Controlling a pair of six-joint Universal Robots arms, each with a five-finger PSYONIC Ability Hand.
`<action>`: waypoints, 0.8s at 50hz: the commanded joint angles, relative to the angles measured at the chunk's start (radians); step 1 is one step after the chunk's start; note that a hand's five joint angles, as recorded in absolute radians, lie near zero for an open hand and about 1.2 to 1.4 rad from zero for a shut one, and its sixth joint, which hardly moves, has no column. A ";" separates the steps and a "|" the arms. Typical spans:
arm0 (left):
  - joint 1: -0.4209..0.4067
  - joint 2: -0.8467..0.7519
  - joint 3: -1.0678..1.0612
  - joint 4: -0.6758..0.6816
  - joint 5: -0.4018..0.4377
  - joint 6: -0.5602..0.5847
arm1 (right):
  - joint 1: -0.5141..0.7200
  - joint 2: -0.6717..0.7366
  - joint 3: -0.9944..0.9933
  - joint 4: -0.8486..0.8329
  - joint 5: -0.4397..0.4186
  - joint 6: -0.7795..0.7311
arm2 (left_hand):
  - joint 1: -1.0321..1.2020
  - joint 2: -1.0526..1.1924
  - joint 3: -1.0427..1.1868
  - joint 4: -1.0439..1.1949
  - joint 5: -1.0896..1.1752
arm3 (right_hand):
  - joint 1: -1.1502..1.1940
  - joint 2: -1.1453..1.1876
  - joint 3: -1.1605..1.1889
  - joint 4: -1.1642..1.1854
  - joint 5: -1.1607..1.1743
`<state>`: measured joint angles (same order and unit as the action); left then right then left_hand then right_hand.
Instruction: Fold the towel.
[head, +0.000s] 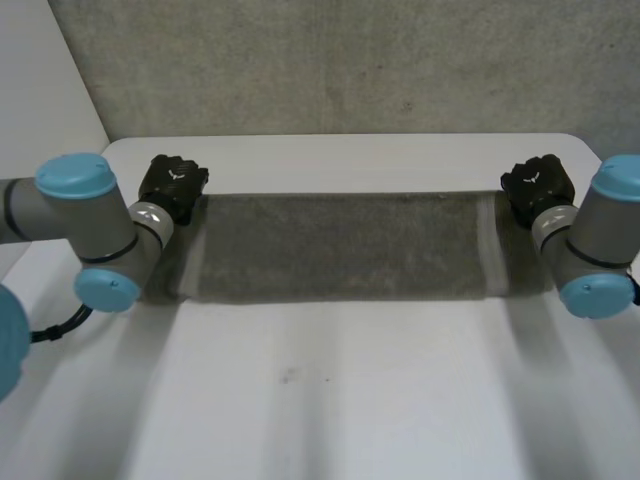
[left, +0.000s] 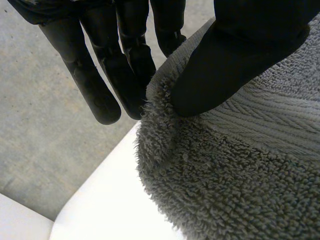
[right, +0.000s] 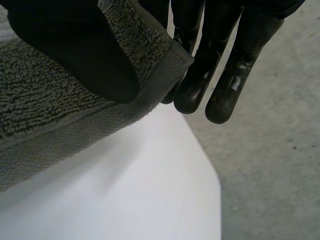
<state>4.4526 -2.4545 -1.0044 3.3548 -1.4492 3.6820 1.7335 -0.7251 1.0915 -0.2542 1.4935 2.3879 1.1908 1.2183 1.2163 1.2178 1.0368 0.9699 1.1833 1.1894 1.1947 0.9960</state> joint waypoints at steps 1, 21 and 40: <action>-0.007 -0.132 0.157 0.023 -0.003 0.007 | 0.014 0.137 -0.139 -0.091 0.030 -0.007 | 0.205 0.178 0.180 0.178 0.185 | 0.426 0.213 0.207 0.202 0.226; -0.061 0.158 -0.080 0.018 -0.008 -0.010 | 0.047 -0.265 0.154 -0.050 0.019 0.163 | -1.016 -1.044 -1.042 -1.043 -1.037 | -0.795 -1.009 -1.015 -1.020 -0.996; -0.056 0.626 -0.585 0.018 -0.010 -0.336 | -0.063 -0.407 0.254 0.500 -0.108 0.272 | -1.016 -1.044 -1.042 -1.043 -1.037 | -0.307 -0.521 -0.527 -0.532 -0.508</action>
<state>4.3974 -1.8771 -1.5062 3.3755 -1.4574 3.4490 1.7156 -1.1581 1.3234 0.1521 1.3965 2.6624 0.1787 0.1666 0.1679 0.1696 0.0327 0.3926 0.4546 0.4604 0.4589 0.2670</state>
